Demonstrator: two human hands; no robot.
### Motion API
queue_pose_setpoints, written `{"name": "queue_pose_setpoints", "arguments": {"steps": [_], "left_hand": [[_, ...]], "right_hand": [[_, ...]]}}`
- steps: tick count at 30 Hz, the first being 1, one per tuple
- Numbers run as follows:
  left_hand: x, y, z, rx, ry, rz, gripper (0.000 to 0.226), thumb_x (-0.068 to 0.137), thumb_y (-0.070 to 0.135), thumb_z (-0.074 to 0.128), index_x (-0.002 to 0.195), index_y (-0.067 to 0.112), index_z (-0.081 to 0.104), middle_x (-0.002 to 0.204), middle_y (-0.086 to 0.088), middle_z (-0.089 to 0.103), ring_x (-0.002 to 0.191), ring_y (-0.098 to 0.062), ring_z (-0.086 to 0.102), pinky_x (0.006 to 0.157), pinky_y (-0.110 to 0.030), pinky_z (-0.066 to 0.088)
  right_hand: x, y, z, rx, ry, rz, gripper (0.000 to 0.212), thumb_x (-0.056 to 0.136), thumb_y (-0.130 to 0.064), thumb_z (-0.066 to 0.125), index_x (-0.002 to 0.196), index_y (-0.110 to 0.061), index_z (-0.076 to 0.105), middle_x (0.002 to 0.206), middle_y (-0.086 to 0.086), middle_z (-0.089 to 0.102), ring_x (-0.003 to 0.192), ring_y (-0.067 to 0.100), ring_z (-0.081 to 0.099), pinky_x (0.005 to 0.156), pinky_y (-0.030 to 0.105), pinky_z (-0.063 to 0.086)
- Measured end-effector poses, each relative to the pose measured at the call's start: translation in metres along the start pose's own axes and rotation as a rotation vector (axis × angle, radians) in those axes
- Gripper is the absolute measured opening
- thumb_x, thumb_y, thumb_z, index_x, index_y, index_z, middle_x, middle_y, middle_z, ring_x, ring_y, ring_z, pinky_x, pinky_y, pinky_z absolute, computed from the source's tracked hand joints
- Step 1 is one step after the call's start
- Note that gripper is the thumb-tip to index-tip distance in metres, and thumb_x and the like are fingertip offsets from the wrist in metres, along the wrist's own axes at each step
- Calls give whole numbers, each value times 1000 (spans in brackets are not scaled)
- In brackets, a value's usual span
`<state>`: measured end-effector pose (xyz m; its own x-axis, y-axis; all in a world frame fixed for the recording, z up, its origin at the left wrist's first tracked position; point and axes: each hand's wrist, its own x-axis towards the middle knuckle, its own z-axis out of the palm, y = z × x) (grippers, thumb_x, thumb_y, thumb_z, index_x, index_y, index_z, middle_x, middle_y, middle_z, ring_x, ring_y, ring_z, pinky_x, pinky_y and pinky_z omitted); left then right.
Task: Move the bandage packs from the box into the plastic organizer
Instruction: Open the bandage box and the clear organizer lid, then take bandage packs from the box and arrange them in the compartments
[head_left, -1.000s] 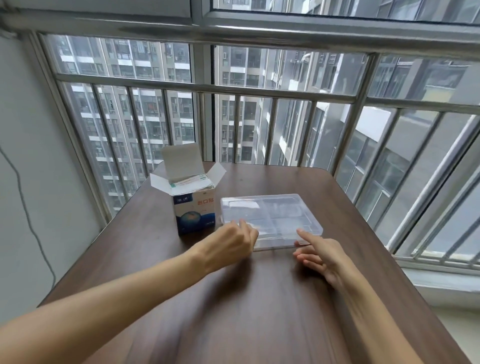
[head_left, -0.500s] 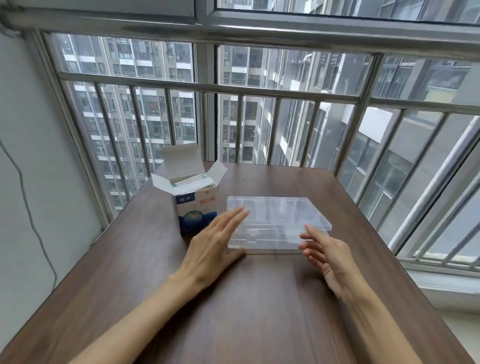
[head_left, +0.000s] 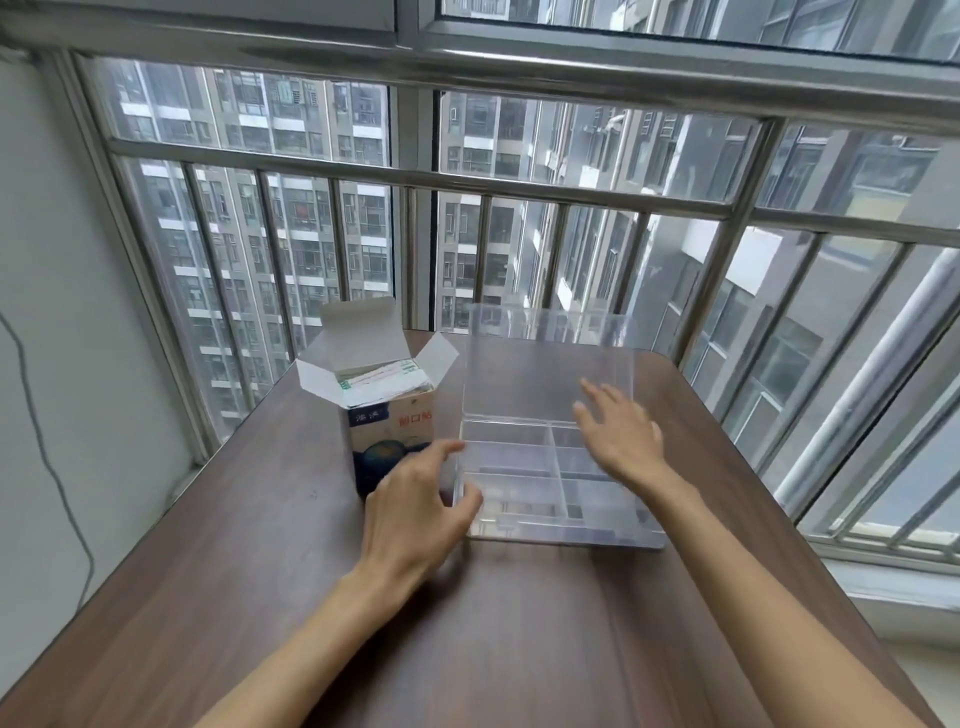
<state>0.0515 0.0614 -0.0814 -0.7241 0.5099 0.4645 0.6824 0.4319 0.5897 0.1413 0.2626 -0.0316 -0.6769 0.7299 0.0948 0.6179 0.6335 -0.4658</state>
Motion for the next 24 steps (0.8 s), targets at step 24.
{"name": "queue_pose_setpoints", "arguments": {"steps": [24], "left_hand": [[51, -82, -42, -651, 32, -169, 63, 56, 12, 91, 112, 24, 63, 99, 13, 72, 96, -3, 66, 76, -17, 52]], "right_hand": [[17, -187, -3, -236, -561, -692, 45, 91, -17, 58, 135, -23, 48, 130, 0, 48, 114, 15, 48, 97, 30, 41]]}}
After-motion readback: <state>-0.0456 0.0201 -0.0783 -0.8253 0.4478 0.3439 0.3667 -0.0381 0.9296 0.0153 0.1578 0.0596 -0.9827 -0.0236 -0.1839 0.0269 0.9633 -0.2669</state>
